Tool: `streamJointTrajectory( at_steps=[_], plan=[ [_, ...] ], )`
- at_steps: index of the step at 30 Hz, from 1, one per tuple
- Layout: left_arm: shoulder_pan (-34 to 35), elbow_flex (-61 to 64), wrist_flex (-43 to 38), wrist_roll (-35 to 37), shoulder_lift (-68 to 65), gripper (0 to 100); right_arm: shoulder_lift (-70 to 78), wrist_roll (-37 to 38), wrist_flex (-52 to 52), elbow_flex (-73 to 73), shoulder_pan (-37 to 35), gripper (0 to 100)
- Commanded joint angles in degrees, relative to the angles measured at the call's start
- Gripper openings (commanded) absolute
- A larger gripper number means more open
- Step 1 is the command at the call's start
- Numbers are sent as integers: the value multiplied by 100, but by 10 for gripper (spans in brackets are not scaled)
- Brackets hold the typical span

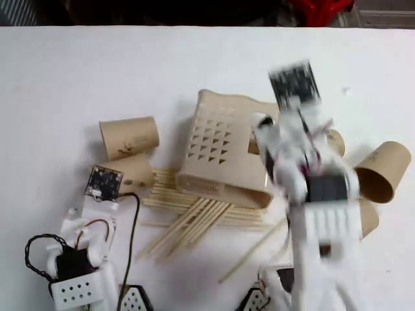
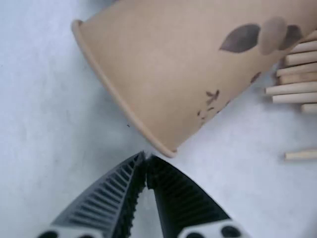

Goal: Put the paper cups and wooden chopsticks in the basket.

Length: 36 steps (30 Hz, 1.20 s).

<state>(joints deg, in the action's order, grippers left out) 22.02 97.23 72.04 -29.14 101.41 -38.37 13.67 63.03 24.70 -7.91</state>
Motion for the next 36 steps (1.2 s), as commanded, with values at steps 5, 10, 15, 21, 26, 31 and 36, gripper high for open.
streamJointTrajectory(
  at_steps=[5,10,15,21,26,31,36],
  plan=[
    [40,-9,26,-26,40,25,3398,-290,22,-1820,127,173],
    [40,-9,26,-26,40,25,4259,-264,31,-2092,444,173],
    [40,-9,26,-26,40,25,4620,-237,-127,-2154,505,173],
    [40,-9,26,-26,40,25,5051,-229,-840,-2163,514,170],
    [40,-9,26,-26,40,25,5411,-229,-1341,-2163,514,145],
    [40,-9,26,-26,40,25,5420,-264,-1613,-2171,629,34],
    [40,-9,26,-26,40,25,5095,-308,-1578,-2505,743,15]
  ],
)
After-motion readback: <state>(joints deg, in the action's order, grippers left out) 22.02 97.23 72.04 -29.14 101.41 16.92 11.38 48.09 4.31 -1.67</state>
